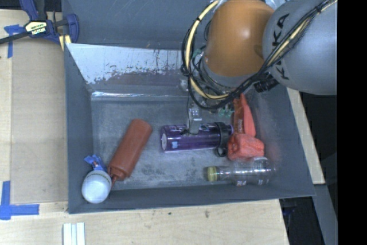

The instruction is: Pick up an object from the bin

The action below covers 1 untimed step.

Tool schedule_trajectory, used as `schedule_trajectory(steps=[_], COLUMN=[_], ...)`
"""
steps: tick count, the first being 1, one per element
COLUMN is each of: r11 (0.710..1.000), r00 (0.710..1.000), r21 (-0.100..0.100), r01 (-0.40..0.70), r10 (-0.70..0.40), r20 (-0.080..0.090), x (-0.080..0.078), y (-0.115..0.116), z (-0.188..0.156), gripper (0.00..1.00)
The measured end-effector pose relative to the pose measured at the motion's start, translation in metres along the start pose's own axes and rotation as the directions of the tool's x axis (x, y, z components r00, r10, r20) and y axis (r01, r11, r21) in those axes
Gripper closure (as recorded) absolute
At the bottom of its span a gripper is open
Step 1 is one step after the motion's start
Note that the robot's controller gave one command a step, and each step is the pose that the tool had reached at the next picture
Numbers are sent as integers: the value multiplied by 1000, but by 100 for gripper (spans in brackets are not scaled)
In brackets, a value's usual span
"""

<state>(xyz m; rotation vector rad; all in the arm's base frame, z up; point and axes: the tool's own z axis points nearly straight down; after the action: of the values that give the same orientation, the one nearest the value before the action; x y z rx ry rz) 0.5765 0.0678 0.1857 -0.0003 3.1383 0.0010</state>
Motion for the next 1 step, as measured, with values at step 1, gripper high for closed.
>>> schedule_trajectory(steps=[1], r11=[1000], r00=[1000], r21=[-1], r01=[-20], r10=[20], r20=[5], x=[12], y=[-11], z=[52], gripper=[0])
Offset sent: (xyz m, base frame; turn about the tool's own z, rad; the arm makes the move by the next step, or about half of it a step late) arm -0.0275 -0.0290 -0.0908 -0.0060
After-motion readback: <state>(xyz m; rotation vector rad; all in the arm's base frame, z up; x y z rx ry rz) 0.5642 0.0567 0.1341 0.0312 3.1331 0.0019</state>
